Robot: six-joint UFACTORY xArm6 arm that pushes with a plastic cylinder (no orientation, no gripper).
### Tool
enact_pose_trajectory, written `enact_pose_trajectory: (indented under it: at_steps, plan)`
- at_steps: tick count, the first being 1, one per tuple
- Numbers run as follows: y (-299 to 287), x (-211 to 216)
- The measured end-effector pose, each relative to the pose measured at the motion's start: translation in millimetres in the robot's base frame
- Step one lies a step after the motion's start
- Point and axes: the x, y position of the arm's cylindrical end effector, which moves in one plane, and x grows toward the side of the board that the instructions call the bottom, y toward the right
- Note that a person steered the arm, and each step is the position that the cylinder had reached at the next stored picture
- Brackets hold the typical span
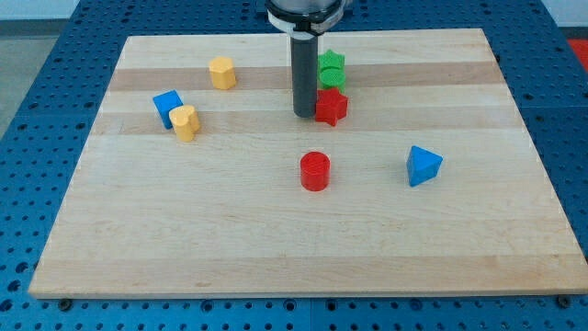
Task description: Move the red circle slightly right
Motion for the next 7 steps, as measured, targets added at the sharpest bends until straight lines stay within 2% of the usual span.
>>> enact_pose_trajectory:
  at_steps: [5,7]
  plan:
    - [-46,125]
    - [-13,127]
